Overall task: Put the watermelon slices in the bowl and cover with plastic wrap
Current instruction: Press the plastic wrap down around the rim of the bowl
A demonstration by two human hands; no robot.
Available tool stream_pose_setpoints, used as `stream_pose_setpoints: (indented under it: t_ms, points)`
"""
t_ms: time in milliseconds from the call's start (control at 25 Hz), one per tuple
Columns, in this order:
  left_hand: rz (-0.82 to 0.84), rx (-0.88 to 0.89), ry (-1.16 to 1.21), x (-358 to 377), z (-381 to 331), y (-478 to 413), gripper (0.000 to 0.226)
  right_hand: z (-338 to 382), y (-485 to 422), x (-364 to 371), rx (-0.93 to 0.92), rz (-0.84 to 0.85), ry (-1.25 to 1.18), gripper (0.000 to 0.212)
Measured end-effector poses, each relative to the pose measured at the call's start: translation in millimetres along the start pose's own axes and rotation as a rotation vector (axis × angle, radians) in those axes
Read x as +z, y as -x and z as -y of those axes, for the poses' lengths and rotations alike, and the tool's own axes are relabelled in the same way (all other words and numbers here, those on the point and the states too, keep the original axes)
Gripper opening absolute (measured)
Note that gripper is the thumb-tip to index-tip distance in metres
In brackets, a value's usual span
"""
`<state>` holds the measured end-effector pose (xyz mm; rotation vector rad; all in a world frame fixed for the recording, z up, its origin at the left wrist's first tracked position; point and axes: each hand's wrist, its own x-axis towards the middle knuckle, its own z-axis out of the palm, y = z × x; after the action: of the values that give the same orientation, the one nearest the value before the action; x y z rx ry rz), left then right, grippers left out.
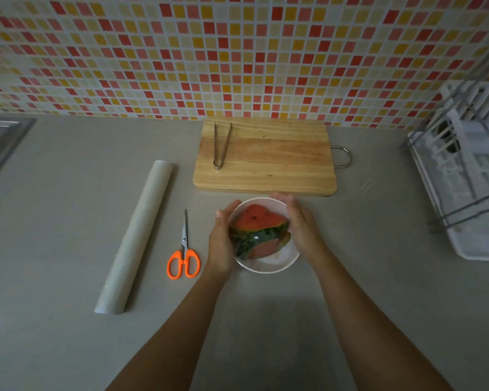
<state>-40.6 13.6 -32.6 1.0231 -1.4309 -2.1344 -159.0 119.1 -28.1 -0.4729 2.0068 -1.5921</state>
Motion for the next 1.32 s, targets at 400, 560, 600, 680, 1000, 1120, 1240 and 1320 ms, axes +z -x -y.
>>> stream_pose_setpoints:
  t_ms: [400, 560, 600, 680, 1000, 1120, 1240, 1320]
  points:
    - [-0.201, -0.273, -0.100, 15, -10, -17, 0.093, -24, -10, 10, 0.137, -0.117, -0.302, 0.052]
    - [-0.334, -0.319, -0.246, 24, -17, -16, 0.107, -24, -6, 10, 0.169, -0.179, -0.326, 0.058]
    - [-0.365, -0.307, -0.327, 25, -18, -13, 0.108, -23, -4, 10, 0.180, -0.206, -0.329, 0.059]
    - [-0.436, -0.289, -0.462, 23, -20, -9, 0.109, -17, 2, 14, 0.181, -0.284, -0.280, 0.058]
    - [-0.336, -0.234, 0.043, -11, -28, 7, 0.064, 10, 76, 54, 0.315, -0.663, -0.357, 0.038]
    - [-0.150, -0.152, 0.064, -22, -20, 15, 0.049, 6, 85, 40, 0.219, -0.575, -0.192, 0.021]
    - [-0.075, -0.045, -0.214, -26, -22, 3, 0.038, 7, 52, 9, 0.112, -0.360, 0.066, 0.021]
    - [-0.043, -0.043, -0.355, -22, -20, -5, 0.022, 11, 21, -1, 0.104, -0.126, 0.125, 0.024]
